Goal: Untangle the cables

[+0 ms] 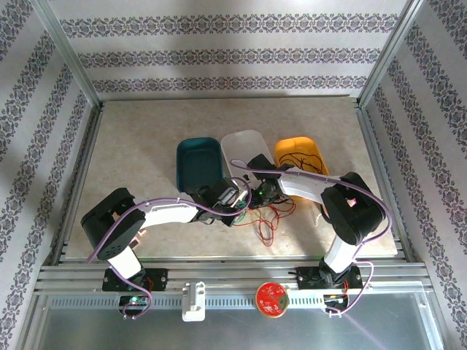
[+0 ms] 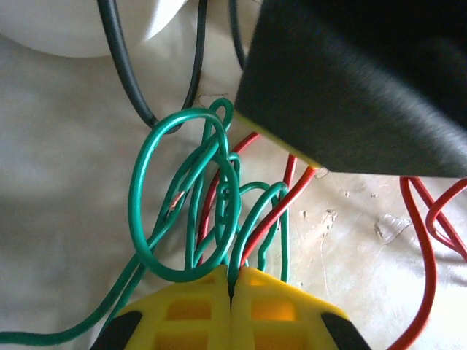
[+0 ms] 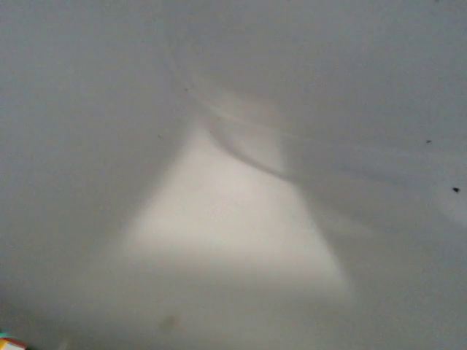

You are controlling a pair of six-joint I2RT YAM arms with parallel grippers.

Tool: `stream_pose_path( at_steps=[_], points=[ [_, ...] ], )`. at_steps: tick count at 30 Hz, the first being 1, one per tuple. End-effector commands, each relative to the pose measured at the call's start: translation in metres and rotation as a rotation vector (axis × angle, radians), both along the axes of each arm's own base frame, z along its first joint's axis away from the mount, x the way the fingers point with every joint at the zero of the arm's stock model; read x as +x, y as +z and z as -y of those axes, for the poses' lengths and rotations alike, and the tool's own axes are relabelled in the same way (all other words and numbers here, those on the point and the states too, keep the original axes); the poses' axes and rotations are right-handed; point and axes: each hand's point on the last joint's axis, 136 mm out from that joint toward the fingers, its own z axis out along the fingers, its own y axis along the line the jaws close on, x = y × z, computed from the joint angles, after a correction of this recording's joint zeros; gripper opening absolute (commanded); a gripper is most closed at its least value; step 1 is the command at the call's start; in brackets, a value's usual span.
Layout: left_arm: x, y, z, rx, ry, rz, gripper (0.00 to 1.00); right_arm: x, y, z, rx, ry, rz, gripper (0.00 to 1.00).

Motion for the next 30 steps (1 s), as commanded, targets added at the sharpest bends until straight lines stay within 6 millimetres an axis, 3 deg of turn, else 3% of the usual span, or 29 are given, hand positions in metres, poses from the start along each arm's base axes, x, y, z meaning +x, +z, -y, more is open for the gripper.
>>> stream_pose_path(
  at_steps=[1, 8, 11, 15, 19, 21, 30],
  points=[
    [0.001, 0.003, 0.009, -0.015, -0.024, 0.015, 0.0, -0.003, 0.002, -0.014, 0.011, 0.051, 0.009, 0.35],
    [0.001, 0.002, 0.01, -0.015, -0.026, 0.011, 0.0, -0.008, 0.0, -0.02, -0.017, 0.09, 0.029, 0.38],
    [0.0, 0.002, 0.01, -0.016, -0.027, 0.011, 0.0, -0.009, 0.001, -0.021, -0.025, 0.097, 0.04, 0.35],
    [0.0, 0.003, 0.01, -0.015, -0.03, 0.011, 0.0, -0.006, -0.001, -0.016, -0.057, 0.076, 0.059, 0.11],
    [0.0, 0.003, 0.01, -0.012, -0.032, 0.013, 0.0, -0.004, 0.018, -0.012, -0.024, 0.062, 0.123, 0.03],
    [0.0, 0.002, 0.009, -0.008, -0.035, 0.01, 0.0, -0.003, 0.041, -0.01, 0.012, 0.069, 0.186, 0.02],
    [0.0, -0.003, 0.011, 0.003, -0.049, 0.001, 0.0, 0.006, 0.187, 0.008, 0.383, -0.069, 0.457, 0.03]
  ],
)
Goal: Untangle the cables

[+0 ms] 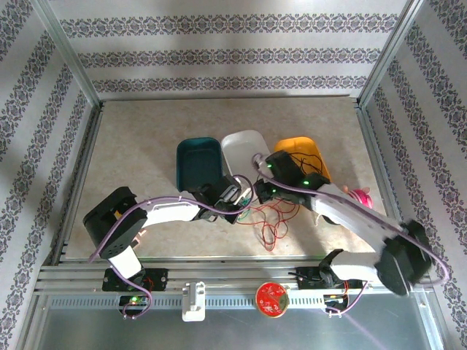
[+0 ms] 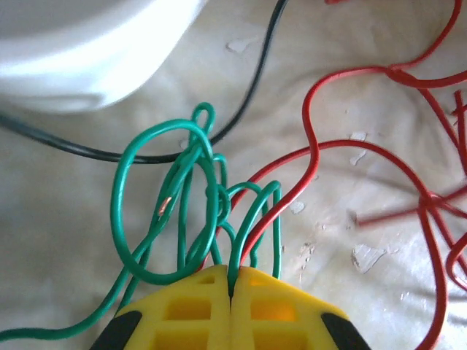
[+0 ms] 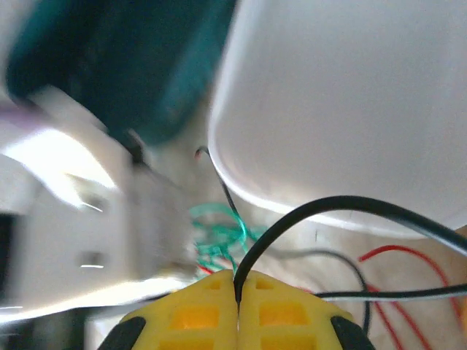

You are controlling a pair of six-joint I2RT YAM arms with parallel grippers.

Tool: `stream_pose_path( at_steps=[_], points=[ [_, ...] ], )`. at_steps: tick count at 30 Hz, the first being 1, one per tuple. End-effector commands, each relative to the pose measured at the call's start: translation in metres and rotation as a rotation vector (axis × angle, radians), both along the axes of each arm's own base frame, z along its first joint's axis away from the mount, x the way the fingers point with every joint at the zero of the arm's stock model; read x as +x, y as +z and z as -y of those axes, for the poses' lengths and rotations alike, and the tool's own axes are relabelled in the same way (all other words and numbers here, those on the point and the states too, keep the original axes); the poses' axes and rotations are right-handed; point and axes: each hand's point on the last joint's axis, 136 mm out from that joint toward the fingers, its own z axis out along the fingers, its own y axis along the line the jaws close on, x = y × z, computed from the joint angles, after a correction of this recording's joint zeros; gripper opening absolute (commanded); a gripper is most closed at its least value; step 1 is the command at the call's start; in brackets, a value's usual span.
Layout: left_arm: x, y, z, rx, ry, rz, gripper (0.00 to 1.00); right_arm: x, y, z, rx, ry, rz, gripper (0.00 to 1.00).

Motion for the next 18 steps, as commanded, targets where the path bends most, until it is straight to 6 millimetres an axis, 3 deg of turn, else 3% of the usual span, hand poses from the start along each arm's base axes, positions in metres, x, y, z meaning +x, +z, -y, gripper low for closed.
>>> stream_pose_path(
  at_steps=[1, 4, 9, 13, 18],
  points=[
    [-0.007, -0.009, -0.001, 0.031, -0.025, -0.021, 0.0, 0.006, 0.053, 0.002, 0.176, -0.031, 0.073, 0.03],
    [-0.007, -0.011, 0.0, 0.031, -0.024, -0.027, 0.0, 0.01, 0.097, 0.012, 0.303, -0.059, 0.149, 0.04],
    [-0.007, -0.013, -0.001, 0.036, -0.02, -0.027, 0.0, 0.023, 0.157, 0.046, 0.378, -0.158, 0.312, 0.05],
    [-0.007, -0.013, -0.001, 0.034, -0.018, -0.028, 0.0, 0.037, 0.188, 0.079, 0.363, -0.273, 0.423, 0.05],
    [-0.007, -0.013, -0.001, 0.031, -0.015, -0.028, 0.0, 0.055, 0.206, 0.117, 0.354, -0.412, 0.516, 0.06]
  ],
)
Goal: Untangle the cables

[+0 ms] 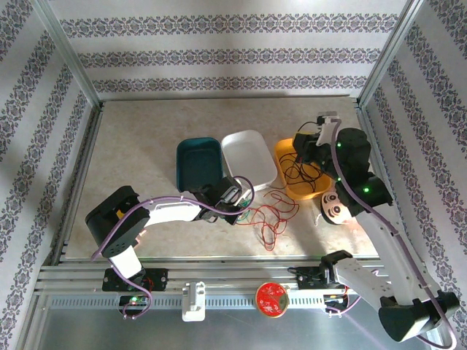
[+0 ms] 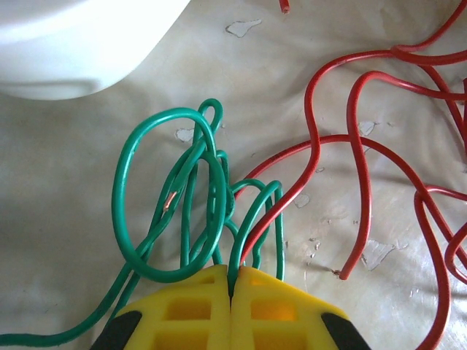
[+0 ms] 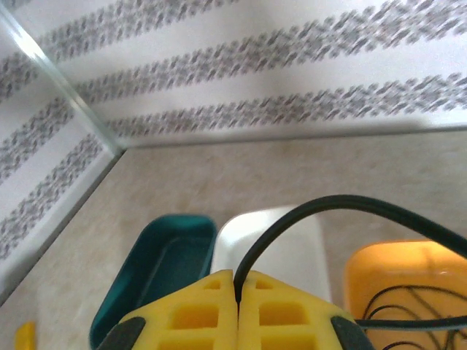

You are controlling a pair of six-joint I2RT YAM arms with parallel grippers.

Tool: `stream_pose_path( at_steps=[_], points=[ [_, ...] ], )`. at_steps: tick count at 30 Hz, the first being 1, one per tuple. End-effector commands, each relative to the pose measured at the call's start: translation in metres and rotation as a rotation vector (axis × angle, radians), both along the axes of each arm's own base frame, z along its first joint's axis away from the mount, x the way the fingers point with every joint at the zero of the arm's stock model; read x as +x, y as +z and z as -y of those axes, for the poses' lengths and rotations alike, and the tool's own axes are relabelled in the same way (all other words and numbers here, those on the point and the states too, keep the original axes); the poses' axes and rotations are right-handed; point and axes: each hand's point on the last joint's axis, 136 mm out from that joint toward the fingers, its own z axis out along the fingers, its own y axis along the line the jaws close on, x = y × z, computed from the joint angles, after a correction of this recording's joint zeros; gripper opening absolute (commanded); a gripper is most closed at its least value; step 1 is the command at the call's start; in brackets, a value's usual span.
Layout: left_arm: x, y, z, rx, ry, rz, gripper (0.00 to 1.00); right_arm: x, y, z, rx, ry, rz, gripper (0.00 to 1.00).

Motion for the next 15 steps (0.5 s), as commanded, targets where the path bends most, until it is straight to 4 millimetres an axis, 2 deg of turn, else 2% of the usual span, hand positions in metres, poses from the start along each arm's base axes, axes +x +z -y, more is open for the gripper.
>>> stream_pose_path(
  at_steps=[1, 4, 7, 10, 15],
  points=[
    [-0.006, -0.008, -0.001, 0.025, -0.013, -0.019, 0.0, 0.009, 0.023, 0.023, 0.023, -0.101, 0.076, 0.06],
    [-0.007, -0.009, -0.001, 0.024, -0.013, -0.02, 0.0, 0.014, 0.025, 0.035, 0.041, -0.134, 0.085, 0.06],
    [-0.006, -0.008, -0.002, 0.022, -0.011, -0.018, 0.0, 0.019, 0.016, 0.04, 0.038, -0.15, 0.056, 0.07],
    [-0.005, -0.007, -0.001, 0.019, -0.011, -0.014, 0.0, 0.03, -0.016, 0.046, 0.034, -0.184, -0.03, 0.07],
    [-0.005, -0.008, 0.0, 0.019, -0.016, -0.015, 0.0, 0.045, -0.089, 0.047, 0.033, -0.218, -0.23, 0.07]
  ],
)
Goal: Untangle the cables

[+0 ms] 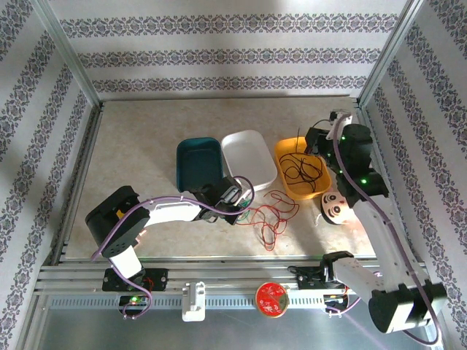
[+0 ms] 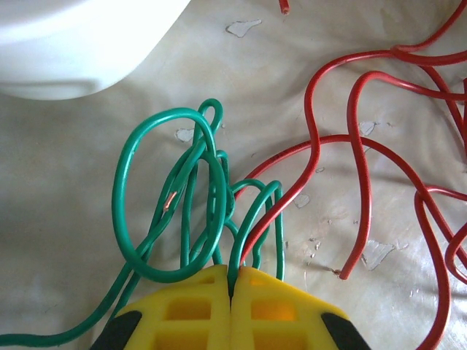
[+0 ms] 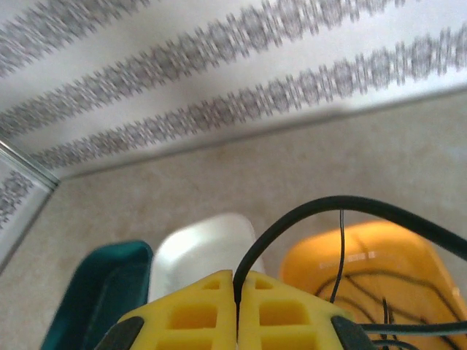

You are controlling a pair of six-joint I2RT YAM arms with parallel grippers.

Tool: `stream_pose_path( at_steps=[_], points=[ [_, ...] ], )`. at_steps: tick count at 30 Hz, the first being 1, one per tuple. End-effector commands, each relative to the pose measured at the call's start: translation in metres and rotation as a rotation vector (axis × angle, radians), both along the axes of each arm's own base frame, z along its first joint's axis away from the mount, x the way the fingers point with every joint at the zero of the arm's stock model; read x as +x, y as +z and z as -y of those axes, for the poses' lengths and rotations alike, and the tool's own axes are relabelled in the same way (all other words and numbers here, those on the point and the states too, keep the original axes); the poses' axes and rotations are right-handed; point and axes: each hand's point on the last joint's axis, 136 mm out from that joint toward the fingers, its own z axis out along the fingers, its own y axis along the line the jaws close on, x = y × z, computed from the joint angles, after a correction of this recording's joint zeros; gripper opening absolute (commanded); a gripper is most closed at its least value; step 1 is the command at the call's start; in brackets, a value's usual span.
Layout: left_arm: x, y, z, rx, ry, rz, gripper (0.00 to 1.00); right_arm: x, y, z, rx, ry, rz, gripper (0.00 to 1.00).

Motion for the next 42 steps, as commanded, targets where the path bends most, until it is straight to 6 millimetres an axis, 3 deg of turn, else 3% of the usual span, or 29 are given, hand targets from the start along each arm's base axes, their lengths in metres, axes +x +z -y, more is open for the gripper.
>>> stream_pose_path(
  at_steps=[1, 6, 9, 12, 13, 15, 17, 21, 25, 30, 33, 38, 40, 42],
  points=[
    [-0.005, -0.007, 0.001, 0.018, -0.017, -0.015, 0.0, 0.009, -0.056, 0.006, 0.021, -0.054, -0.166, 0.08],
    [-0.006, -0.007, 0.0, 0.017, -0.019, -0.013, 0.0, 0.01, -0.144, 0.013, 0.005, -0.122, -0.431, 0.08],
    [-0.006, -0.005, 0.0, 0.015, -0.019, -0.011, 0.0, 0.013, -0.177, 0.017, -0.012, -0.153, -0.513, 0.09],
    [-0.005, -0.004, 0.0, 0.016, -0.018, -0.008, 0.0, 0.019, -0.195, 0.019, -0.019, -0.174, -0.569, 0.12],
    [-0.005, -0.002, 0.0, 0.013, -0.018, -0.004, 0.0, 0.021, -0.198, 0.019, -0.02, -0.182, -0.58, 0.16],
    [-0.005, 0.0, 0.0, 0.012, -0.016, -0.001, 0.0, 0.024, -0.201, 0.021, -0.016, -0.203, -0.596, 0.35],
    [-0.004, 0.002, -0.001, 0.012, -0.014, 0.006, 0.0, 0.026, -0.197, 0.021, -0.019, -0.208, -0.593, 0.41],
    [-0.001, 0.008, 0.0, 0.006, -0.015, 0.024, 0.0, 0.025, -0.176, 0.027, -0.053, -0.225, -0.54, 0.46],
    [0.0, 0.015, 0.002, -0.012, -0.013, 0.038, 0.0, 0.009, -0.154, 0.03, -0.16, -0.235, -0.513, 0.5],
    [0.002, 0.021, 0.005, -0.018, -0.026, 0.051, 0.0, -0.023, -0.141, 0.01, -0.264, -0.139, -0.511, 0.52],
    [0.003, 0.022, 0.007, -0.018, -0.032, 0.053, 0.0, -0.05, -0.148, -0.022, -0.246, 0.025, -0.55, 0.52],
    [0.004, 0.021, 0.008, -0.018, -0.033, 0.053, 0.0, -0.108, -0.184, -0.063, -0.236, 0.278, -0.746, 0.51],
    [0.003, 0.019, 0.007, -0.014, -0.034, 0.051, 0.0, -0.12, -0.197, -0.072, -0.241, 0.332, -0.796, 0.51],
    [0.003, 0.019, 0.008, -0.014, -0.034, 0.049, 0.0, -0.12, -0.209, -0.073, -0.249, 0.325, -0.826, 0.51]
  ],
)
